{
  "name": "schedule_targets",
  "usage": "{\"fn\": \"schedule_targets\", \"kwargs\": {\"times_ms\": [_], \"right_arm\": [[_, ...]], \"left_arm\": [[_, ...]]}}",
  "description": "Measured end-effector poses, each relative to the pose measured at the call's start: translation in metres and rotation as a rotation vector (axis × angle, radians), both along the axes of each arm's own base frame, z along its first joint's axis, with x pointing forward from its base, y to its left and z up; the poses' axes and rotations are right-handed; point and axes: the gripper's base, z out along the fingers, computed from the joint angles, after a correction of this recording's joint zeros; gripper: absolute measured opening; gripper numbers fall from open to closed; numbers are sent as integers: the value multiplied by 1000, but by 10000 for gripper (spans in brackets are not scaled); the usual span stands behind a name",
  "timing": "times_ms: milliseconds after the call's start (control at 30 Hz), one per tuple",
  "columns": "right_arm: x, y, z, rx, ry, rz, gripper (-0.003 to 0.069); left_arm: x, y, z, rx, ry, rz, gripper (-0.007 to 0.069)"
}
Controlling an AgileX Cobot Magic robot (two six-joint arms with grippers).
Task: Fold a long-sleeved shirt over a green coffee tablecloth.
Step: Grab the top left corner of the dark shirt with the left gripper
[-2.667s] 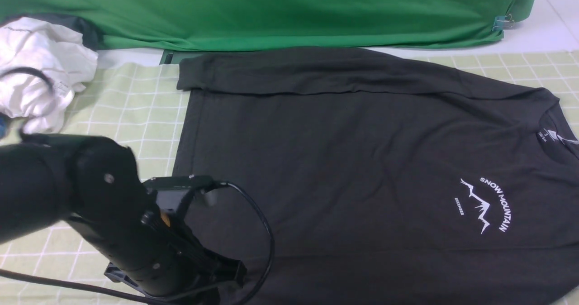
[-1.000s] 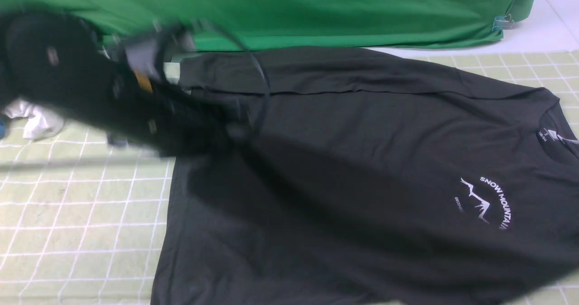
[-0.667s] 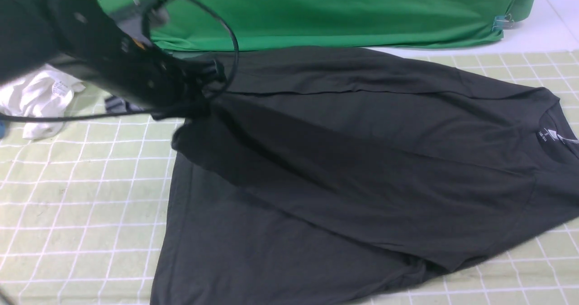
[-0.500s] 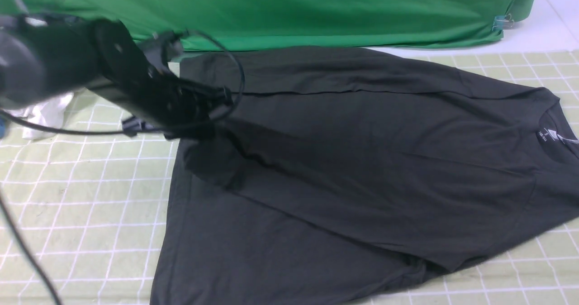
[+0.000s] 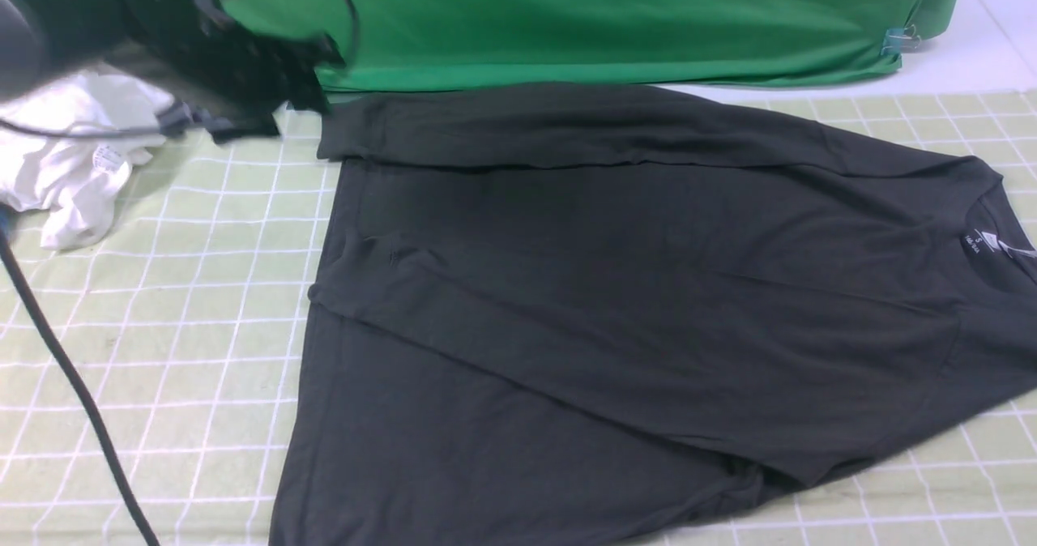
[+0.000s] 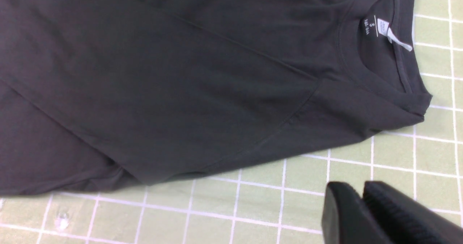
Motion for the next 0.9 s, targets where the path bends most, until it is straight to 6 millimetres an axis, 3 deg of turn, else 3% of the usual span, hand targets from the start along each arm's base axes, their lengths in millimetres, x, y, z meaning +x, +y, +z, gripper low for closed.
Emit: {"fn": "schedule_targets", "kwargs": {"times_ms": [200,467,667,833,900], "right_arm": [[0,0,0,0,0,0,91],[0,0,-1,0,1,-1,89],[0,0,-1,0,1,-1,91],[0,0,-1,0,1,-1,92],[0,0,-1,0,1,-1,92]], "left_arm": [[30,6,-23,-43,20,26,501],[56,2,-95,-162,122,79,486],[68,5,-103,-185,31,139,455],[74,6,-107,-217,-24,188,357],[74,6,-109,-232,-22,198,281]]}}
